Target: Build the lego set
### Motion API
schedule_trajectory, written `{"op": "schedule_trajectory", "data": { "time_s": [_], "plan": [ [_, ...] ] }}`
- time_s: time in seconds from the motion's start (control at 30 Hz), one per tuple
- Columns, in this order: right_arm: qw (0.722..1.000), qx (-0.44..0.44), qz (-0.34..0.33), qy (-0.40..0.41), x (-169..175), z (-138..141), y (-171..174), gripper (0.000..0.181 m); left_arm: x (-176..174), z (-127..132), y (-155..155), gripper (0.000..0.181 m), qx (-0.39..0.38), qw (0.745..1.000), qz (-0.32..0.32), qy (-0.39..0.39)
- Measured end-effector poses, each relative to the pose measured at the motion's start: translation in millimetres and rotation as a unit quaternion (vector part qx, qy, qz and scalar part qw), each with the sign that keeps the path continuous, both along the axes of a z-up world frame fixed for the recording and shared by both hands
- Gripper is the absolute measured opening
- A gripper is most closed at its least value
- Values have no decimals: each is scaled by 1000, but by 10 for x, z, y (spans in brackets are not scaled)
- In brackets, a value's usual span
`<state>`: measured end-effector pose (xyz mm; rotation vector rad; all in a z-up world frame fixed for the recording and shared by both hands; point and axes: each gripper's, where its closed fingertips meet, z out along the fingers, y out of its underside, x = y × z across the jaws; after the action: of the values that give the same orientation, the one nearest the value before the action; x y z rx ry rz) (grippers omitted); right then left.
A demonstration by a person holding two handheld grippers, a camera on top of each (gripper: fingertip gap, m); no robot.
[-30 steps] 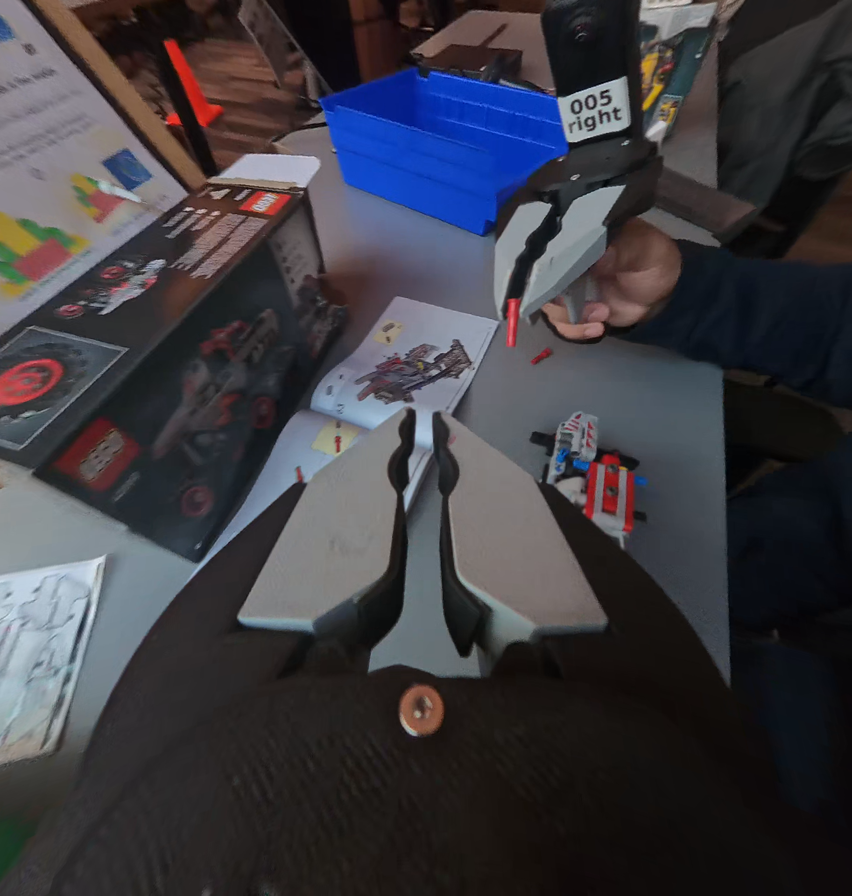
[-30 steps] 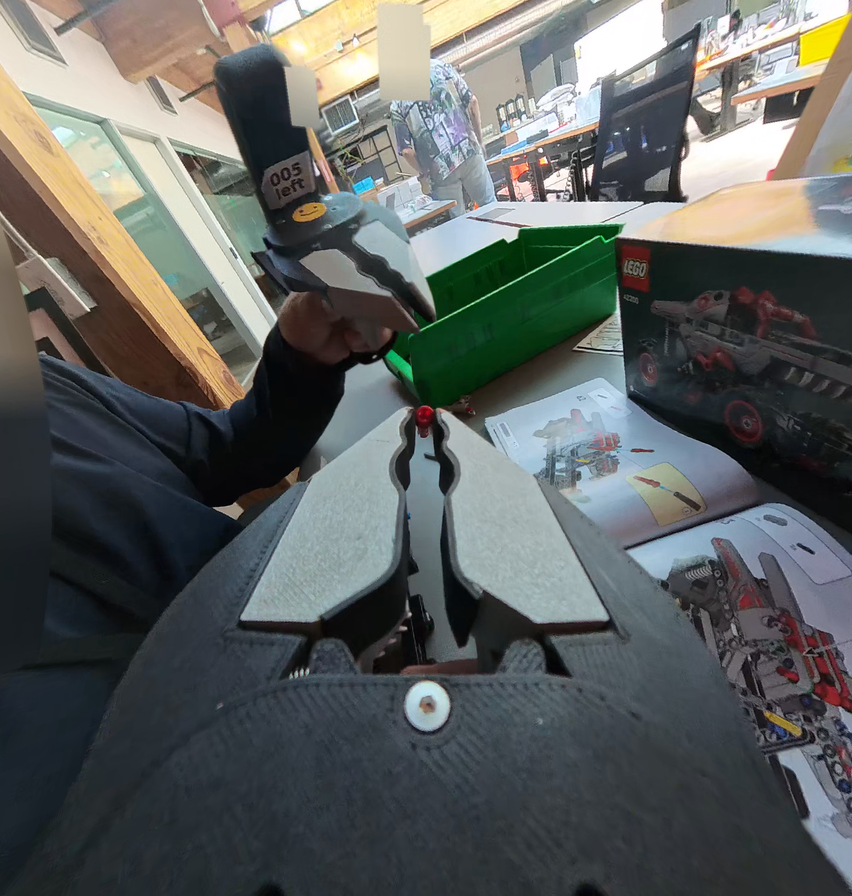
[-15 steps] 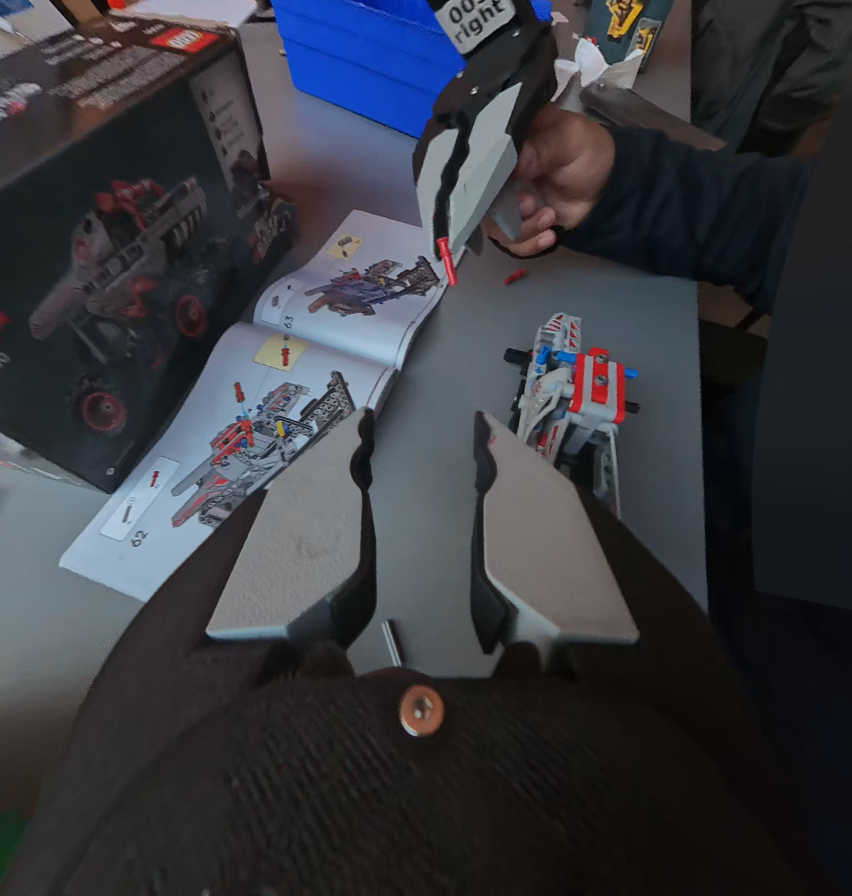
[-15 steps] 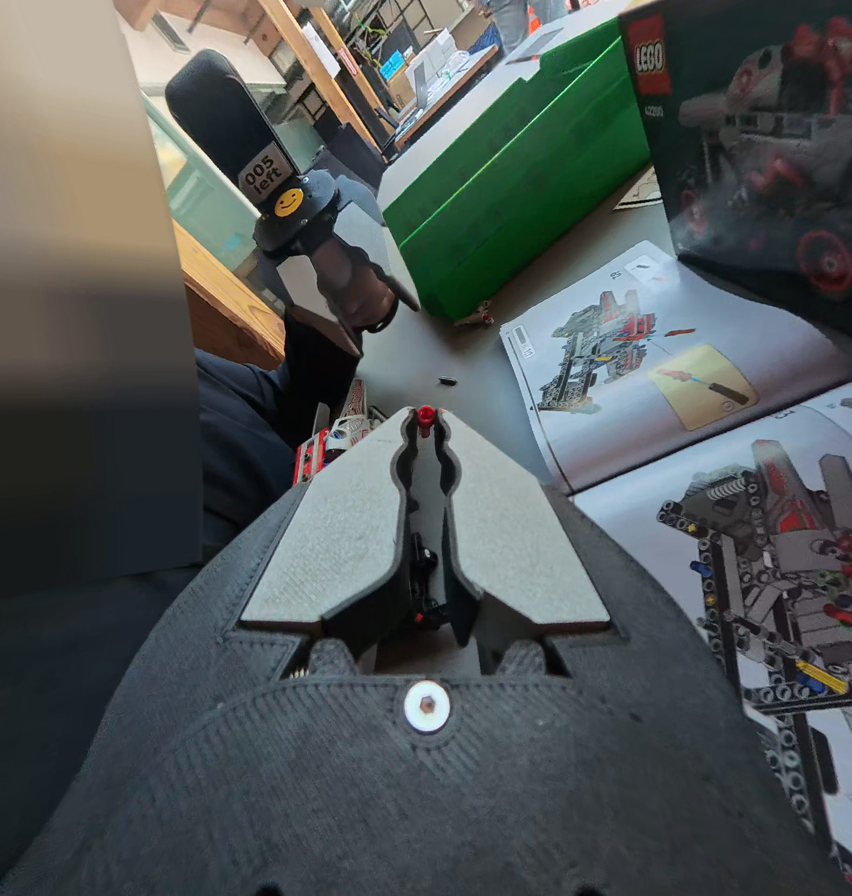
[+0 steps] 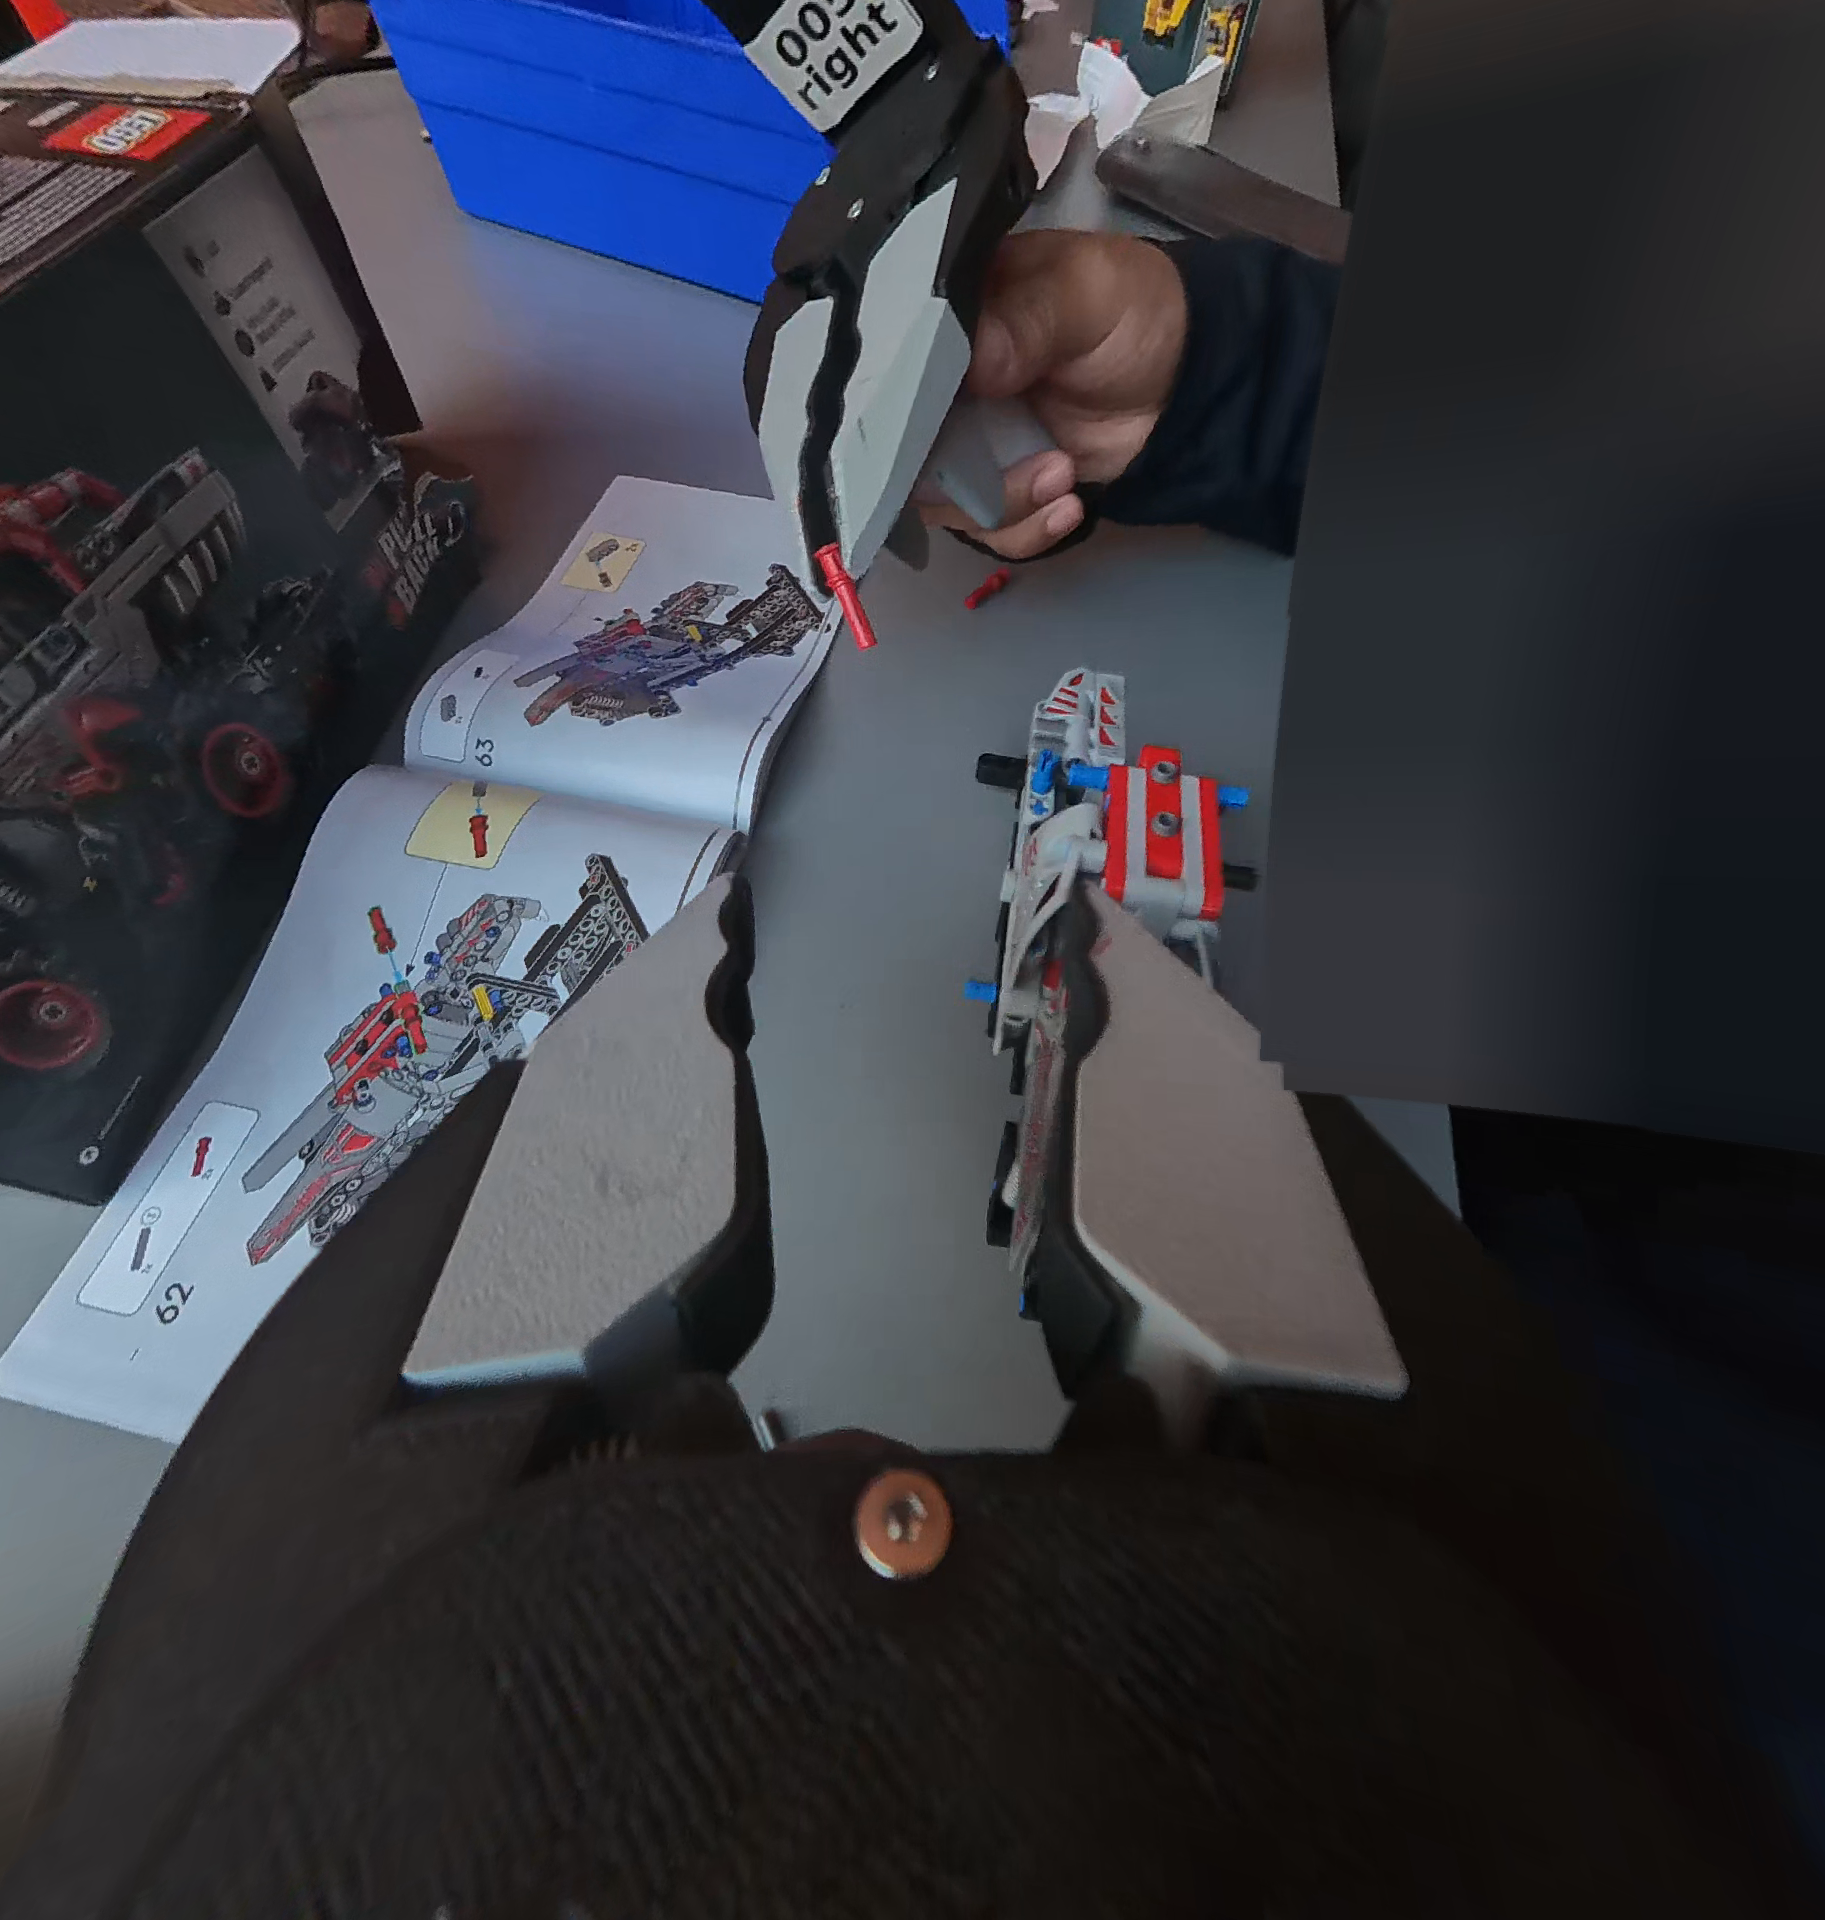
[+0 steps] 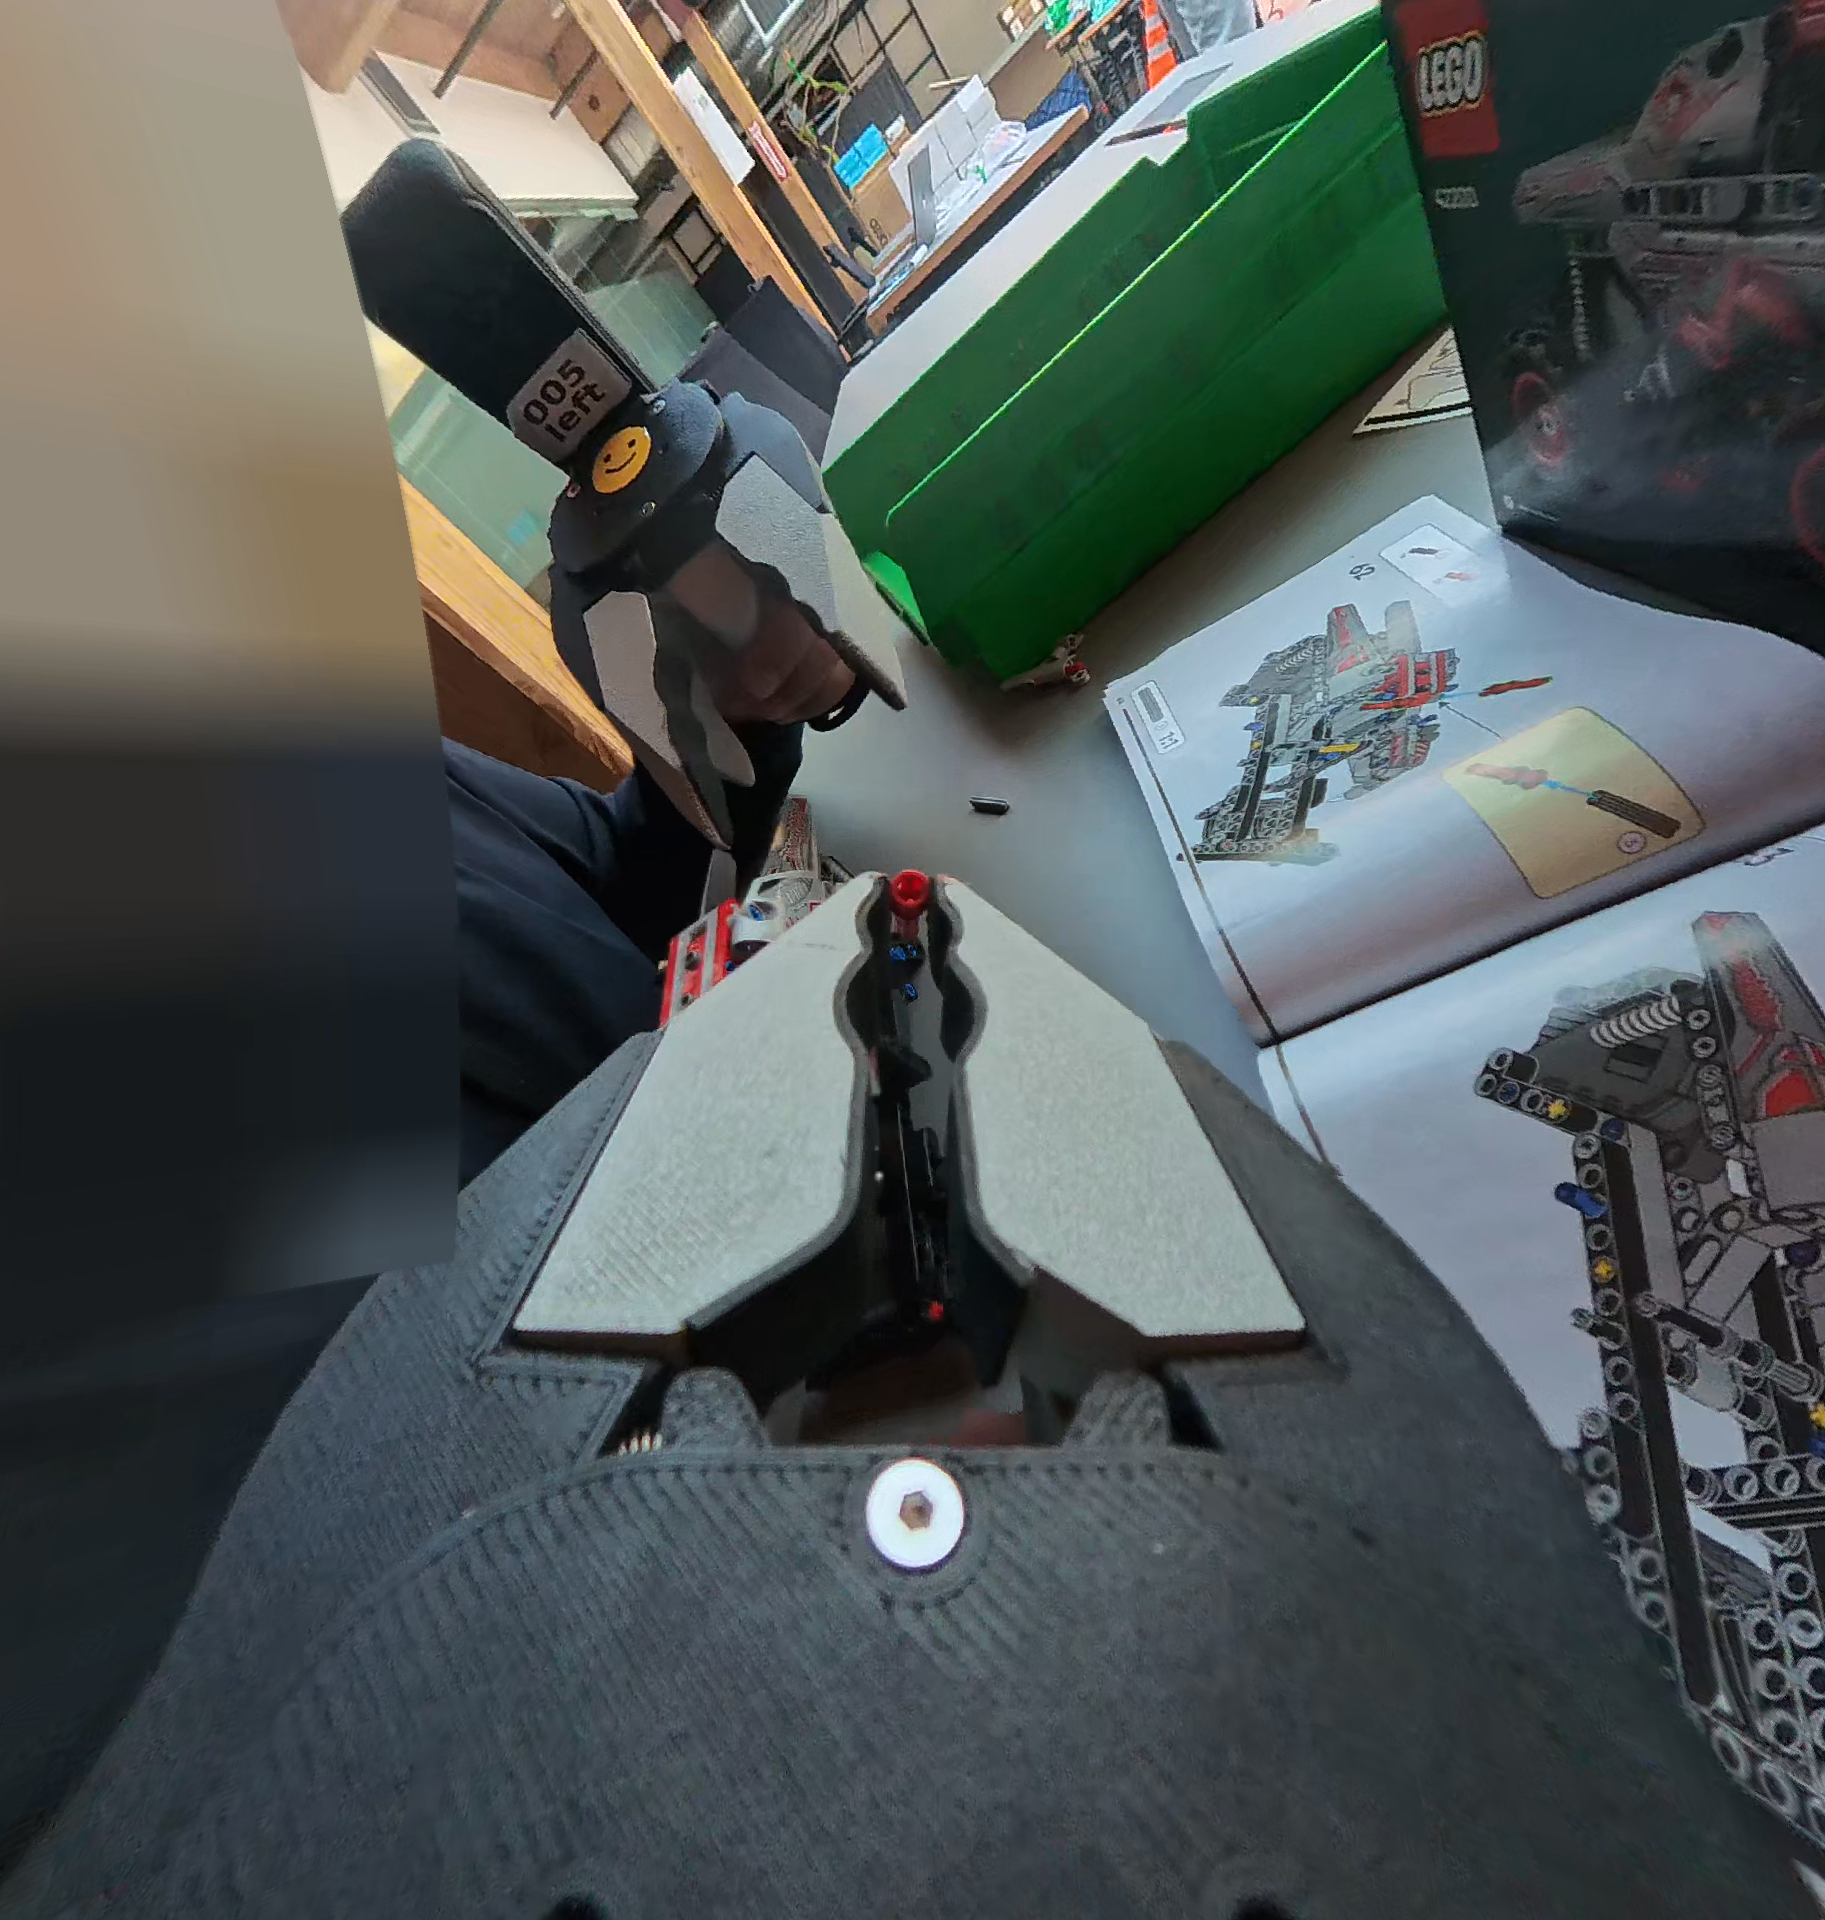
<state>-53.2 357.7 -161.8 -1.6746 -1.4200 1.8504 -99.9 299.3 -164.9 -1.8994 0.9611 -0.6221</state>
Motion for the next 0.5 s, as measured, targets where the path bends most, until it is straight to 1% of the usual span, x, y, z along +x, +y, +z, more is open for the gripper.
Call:
{"op": "schedule_trajectory", "data": {
  "time_s": [0.03, 0.1, 0.17, 0.27, 0.37, 0.5],
  "plan": [
    [1000, 0, 4, 3, 6, 12, -24, 4, 13, 4, -12, 57, 0, 1000, -3, 2],
    [1000, 11, 9, 6, 18, 5, -66, 4, -9, 1, -1, 55, 11, 1000, 5, 13],
    [1000, 29, -1, 4, 23, -26, -50, 4, -40, 1, 16, 52, 24, 999, 16, 16],
    [1000, 12, -6, 17, 51, 23, -39, 4, -104, 16, 60, 49, 41, 999, 32, 7],
    [1000, -7, -9, 20, 65, 69, -30, 4, -187, -23, 109, 50, 39, 998, 46, 9],
    [1000, 0, -2, 19, 83, 83, -72, 4, -197, -54, 125, 50, 21, 999, 48, -12]
  ]
}}
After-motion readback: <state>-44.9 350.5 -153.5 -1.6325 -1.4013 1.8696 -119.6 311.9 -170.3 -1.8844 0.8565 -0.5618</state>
